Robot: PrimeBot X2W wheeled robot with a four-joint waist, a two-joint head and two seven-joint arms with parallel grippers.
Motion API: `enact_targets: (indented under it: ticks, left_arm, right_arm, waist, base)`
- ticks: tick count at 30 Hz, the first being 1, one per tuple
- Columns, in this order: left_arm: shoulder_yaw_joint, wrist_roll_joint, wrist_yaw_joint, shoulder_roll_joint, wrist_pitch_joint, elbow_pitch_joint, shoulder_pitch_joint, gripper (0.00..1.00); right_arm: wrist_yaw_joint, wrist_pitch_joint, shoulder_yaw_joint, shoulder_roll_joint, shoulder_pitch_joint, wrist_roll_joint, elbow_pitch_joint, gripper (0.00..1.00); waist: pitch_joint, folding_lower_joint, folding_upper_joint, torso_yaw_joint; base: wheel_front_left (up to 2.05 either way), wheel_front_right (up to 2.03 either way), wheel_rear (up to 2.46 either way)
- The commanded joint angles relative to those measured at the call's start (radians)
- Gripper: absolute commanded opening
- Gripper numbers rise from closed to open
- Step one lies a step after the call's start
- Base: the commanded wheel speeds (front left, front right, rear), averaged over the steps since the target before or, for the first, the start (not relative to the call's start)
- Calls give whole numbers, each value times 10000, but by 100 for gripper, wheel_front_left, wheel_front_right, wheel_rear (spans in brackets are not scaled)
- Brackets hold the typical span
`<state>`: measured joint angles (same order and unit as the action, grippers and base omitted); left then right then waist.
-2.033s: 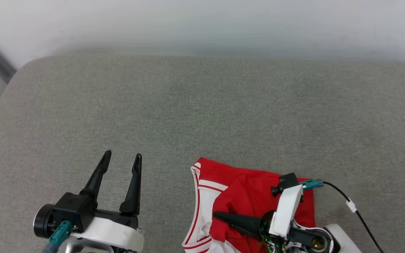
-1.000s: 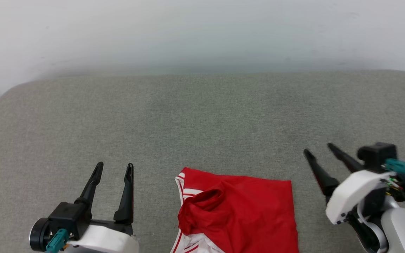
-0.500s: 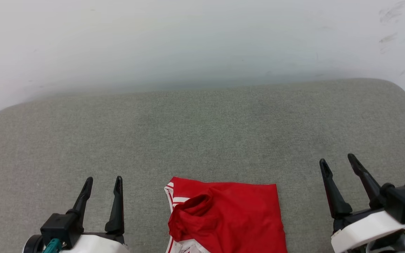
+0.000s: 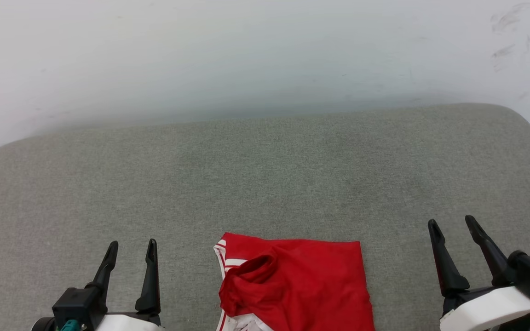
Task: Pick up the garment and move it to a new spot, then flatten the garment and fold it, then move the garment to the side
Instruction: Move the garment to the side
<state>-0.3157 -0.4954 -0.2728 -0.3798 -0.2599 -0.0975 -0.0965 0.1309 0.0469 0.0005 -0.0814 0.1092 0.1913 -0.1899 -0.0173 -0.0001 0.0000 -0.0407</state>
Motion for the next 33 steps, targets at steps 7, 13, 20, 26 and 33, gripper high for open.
enact_targets:
  ticks: [7, 13, 20, 26, 33]
  left_arm:
    - [68, 121, 66, 86, -68, 17, 158, 100]
    - [175, 230, 106, 197, -70, -104, 296, 100]
    - [175, 384, 445, 562, -72, -97, 668, 100]
    - [261, 527, 737, 863, -72, 89, 997, 100]
    - [410, 649, 1143, 1104, -73, 318, 1374, 100]
  right_arm:
    - [-2, 626, -539, 155, 184, 606, 99, 100]
    - [-2, 2328, -1507, -405, 96, 2364, 916, 100]
    - [-4, 4962, -1445, -1083, 71, 3889, 2094, 100]
    - [-4, 6007, -556, -1113, -472, 4992, 2624, 100]
    - [-8, 6375, 205, -1009, -999, 5904, 3532, 100]
  waist:
    - [66, 1, 0, 217]
    - [301, 1, 0, 625]
    - [869, 1, 0, 1318]
    - [1422, 1, 0, 1733]
    - [1844, 1, 0, 2096]
  base:
    - [0, 0, 0]
    - [0, 0, 0]
    - [0, 0, 0]
    - [0, 0, 0]
    - [0, 0, 0]
